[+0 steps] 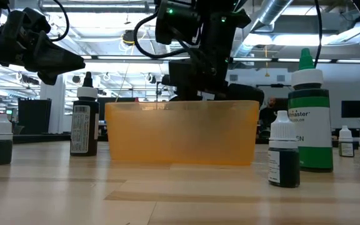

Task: Pick & Place food coloring
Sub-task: Put the large red food coloring bottle into the orange bin

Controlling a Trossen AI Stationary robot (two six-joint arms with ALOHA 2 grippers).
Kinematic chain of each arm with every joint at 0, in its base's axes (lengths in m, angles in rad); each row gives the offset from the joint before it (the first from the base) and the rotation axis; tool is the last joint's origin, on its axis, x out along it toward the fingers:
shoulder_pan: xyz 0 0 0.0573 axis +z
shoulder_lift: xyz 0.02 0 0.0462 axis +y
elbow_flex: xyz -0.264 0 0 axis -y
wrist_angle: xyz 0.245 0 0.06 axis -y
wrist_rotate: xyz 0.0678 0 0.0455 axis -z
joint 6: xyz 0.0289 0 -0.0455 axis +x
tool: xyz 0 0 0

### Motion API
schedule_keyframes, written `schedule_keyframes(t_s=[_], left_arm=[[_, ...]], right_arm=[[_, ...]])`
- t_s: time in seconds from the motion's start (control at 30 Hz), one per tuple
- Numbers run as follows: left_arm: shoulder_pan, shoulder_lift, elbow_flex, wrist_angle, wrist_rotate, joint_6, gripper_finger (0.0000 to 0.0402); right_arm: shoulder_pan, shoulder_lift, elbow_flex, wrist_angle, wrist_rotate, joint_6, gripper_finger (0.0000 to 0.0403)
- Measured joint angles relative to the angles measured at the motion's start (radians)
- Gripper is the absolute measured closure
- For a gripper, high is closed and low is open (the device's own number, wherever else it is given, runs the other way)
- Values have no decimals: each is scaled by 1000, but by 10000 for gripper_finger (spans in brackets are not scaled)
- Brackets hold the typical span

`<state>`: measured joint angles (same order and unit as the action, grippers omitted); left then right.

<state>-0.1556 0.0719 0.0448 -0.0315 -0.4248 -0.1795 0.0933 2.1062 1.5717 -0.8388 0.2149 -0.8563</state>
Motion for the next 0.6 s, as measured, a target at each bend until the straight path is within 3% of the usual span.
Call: schedule_keyframes(t_s=[0.33,0.6], left_arm=[[0,0,0,0,0,0,309],[0,0,0,0,0,0,309]], right_arm=[[-4,24,2,8,27,-7,219],[-4,25,2,7,27,-7,269]])
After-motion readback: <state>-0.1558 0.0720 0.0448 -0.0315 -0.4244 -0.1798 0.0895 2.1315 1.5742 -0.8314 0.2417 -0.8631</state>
